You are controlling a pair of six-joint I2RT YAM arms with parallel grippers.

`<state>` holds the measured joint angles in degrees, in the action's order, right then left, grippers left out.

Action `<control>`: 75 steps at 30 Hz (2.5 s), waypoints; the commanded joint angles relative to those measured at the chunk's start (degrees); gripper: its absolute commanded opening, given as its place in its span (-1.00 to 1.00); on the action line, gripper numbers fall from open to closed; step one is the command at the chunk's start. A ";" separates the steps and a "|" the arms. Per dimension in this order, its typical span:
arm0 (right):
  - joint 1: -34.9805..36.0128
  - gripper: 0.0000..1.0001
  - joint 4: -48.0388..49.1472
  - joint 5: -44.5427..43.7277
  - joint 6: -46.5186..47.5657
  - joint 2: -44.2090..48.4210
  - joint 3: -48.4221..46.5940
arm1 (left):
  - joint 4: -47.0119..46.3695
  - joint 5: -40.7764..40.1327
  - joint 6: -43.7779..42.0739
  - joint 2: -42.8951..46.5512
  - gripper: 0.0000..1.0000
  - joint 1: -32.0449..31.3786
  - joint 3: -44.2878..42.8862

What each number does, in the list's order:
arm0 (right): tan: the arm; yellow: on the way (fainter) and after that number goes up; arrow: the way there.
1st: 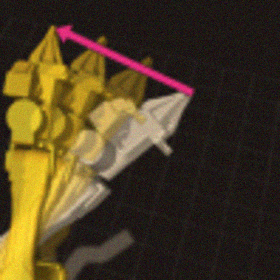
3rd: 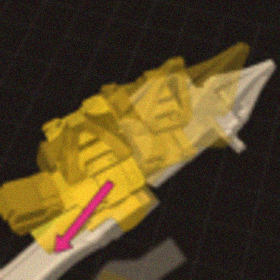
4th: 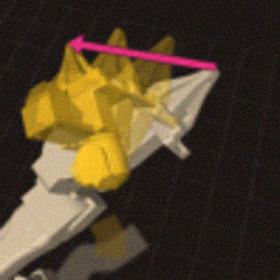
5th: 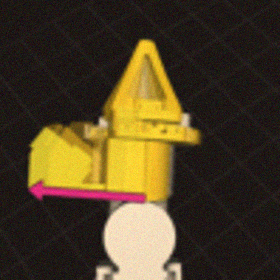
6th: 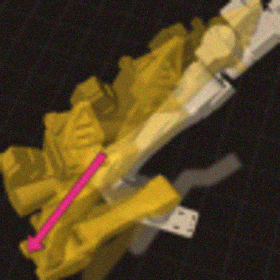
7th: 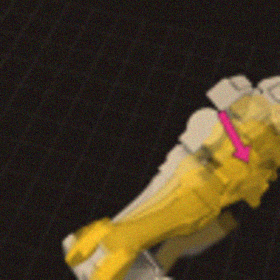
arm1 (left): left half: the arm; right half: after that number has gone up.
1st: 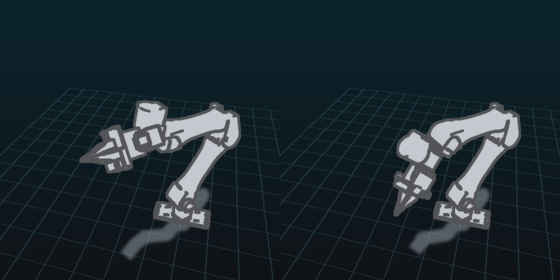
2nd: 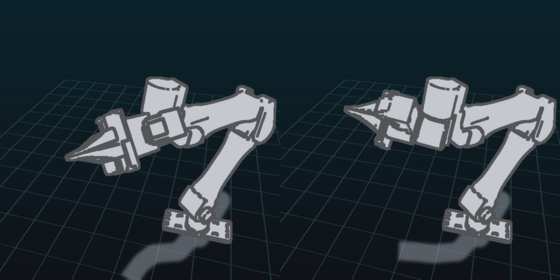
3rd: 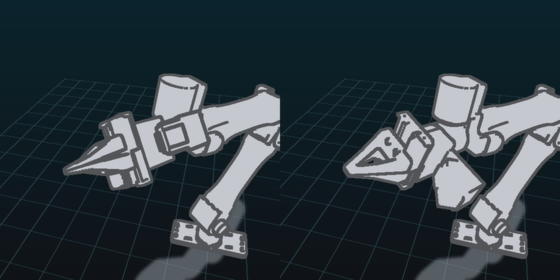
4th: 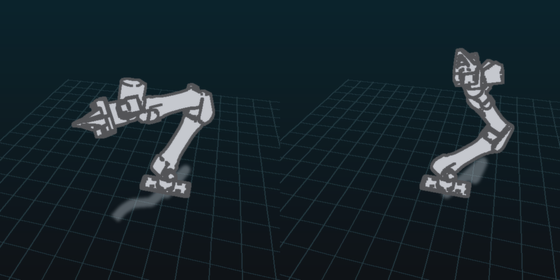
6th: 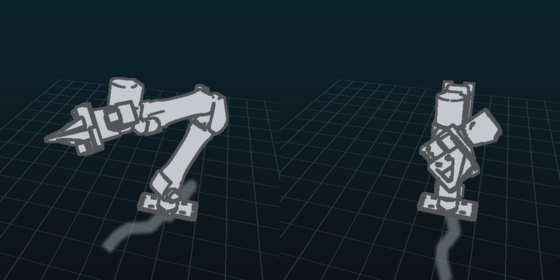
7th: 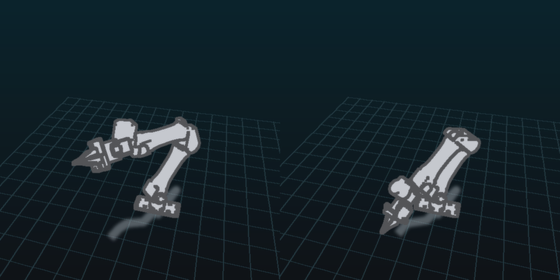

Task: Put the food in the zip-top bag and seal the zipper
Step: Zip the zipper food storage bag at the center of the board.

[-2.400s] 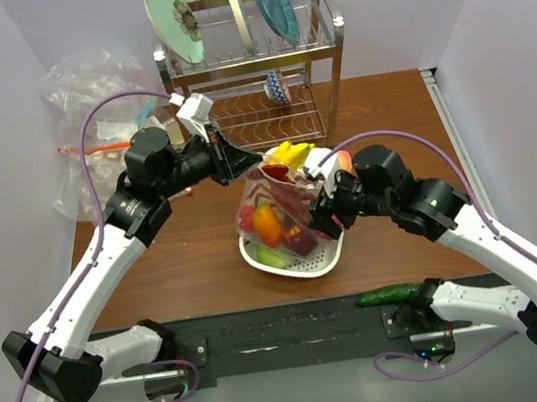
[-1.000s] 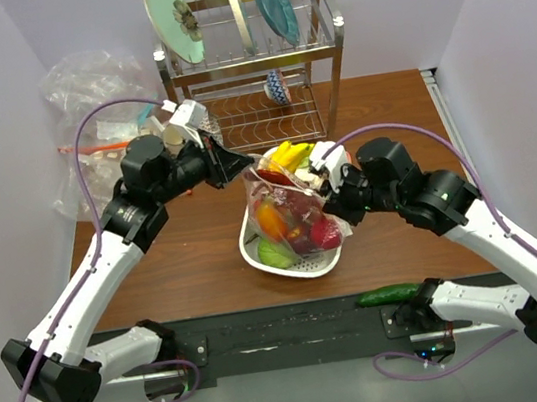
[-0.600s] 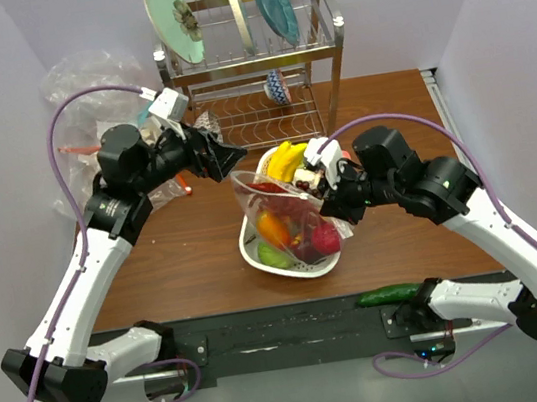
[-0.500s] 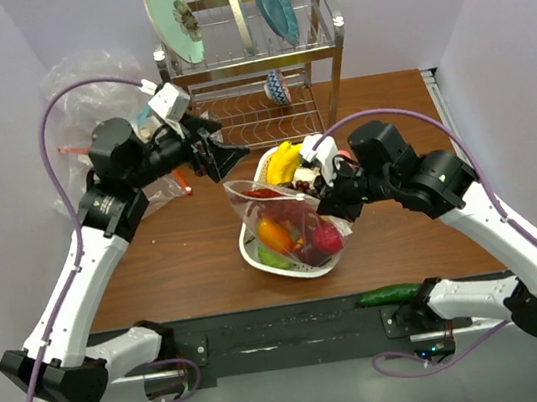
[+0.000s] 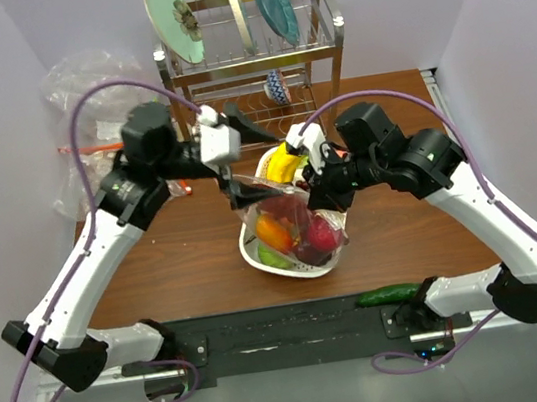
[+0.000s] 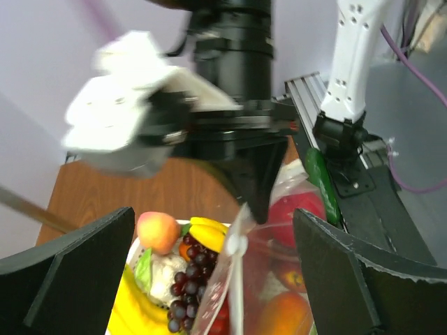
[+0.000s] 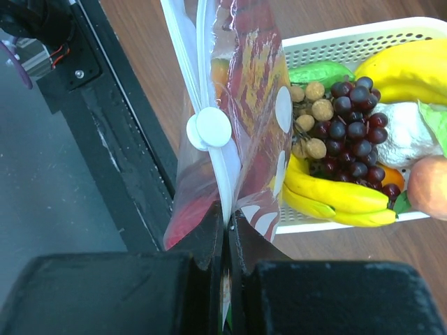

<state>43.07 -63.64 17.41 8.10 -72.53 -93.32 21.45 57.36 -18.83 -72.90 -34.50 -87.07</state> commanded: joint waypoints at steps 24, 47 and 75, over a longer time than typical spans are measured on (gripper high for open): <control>-0.35 -1.00 3.43 4.74 -1.07 -1.21 -3.45 | 10.18 -26.24 -26.78 1.00 -0.93 -13.14 4.36; -8.44 -1.00 4.92 -15.55 -2.30 4.86 10.44 | 11.33 -34.77 -23.80 5.93 -0.98 -12.96 7.70; -13.54 -1.00 10.81 -37.88 -5.02 11.18 17.03 | 7.81 -39.78 -10.62 12.26 -1.00 -1.97 13.33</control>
<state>35.07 -44.05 2.46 1.52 -64.31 -77.82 25.17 25.98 -31.64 -66.19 -40.80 -73.34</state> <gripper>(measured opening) 0.015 0.126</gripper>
